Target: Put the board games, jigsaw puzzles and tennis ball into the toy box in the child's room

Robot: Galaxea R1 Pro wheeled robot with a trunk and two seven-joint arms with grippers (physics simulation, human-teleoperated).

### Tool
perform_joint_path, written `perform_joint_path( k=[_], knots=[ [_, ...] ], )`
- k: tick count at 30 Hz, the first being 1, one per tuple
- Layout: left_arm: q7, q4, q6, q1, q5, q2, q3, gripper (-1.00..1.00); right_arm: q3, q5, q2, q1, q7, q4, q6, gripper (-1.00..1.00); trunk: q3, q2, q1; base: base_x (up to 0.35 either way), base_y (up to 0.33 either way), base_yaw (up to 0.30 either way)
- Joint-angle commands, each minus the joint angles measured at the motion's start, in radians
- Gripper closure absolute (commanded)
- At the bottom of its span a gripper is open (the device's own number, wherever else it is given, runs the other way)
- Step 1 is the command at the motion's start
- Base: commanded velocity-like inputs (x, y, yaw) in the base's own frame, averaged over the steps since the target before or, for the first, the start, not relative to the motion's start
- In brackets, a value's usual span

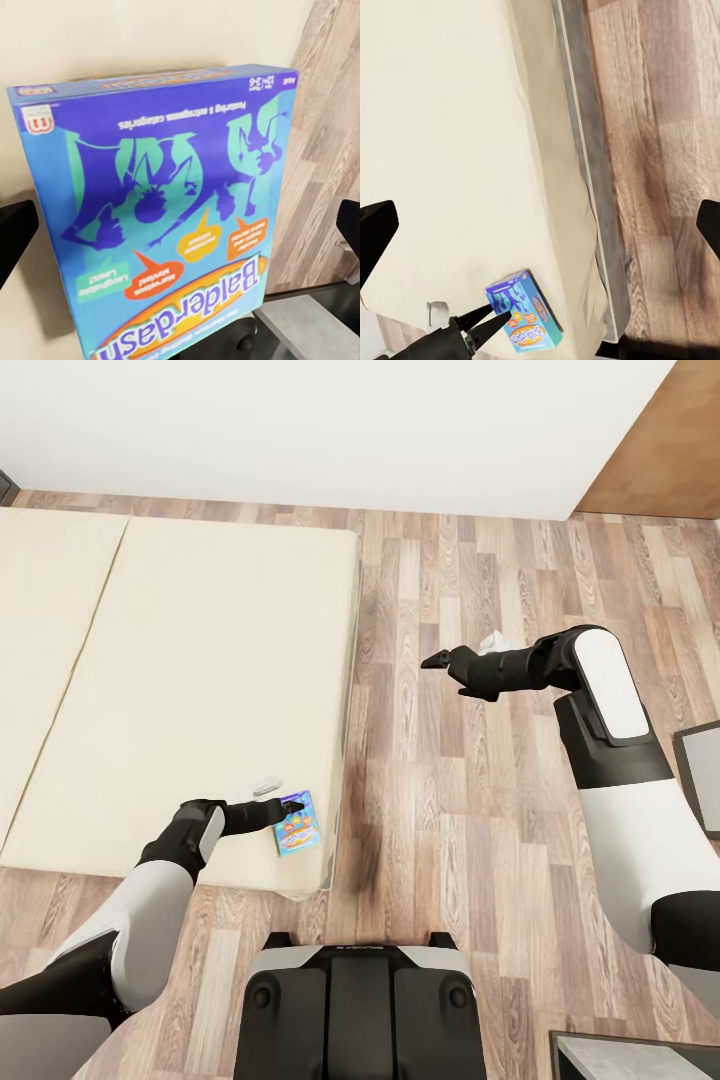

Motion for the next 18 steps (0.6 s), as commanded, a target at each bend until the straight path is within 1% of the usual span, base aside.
perform_joint_path(
  k=[1,18],
  knots=[
    [-0.008,-0.002,0.006,-0.001,-0.010,-0.001,0.008,-1.00,0.002,-0.009,-0.001,-0.001,-0.010,-0.001,0.001,-1.00,-0.001,-0.002,0.001,0.000,0.000,0.000],
    [-0.032,-0.001,0.005,-0.001,-0.010,-0.003,0.007,-1.00,0.002,-0.009,-0.001,-0.001,-0.010,-0.001,0.001,-1.00,-0.001,-0.002,0.001,0.000,0.000,0.000]
  ],
)
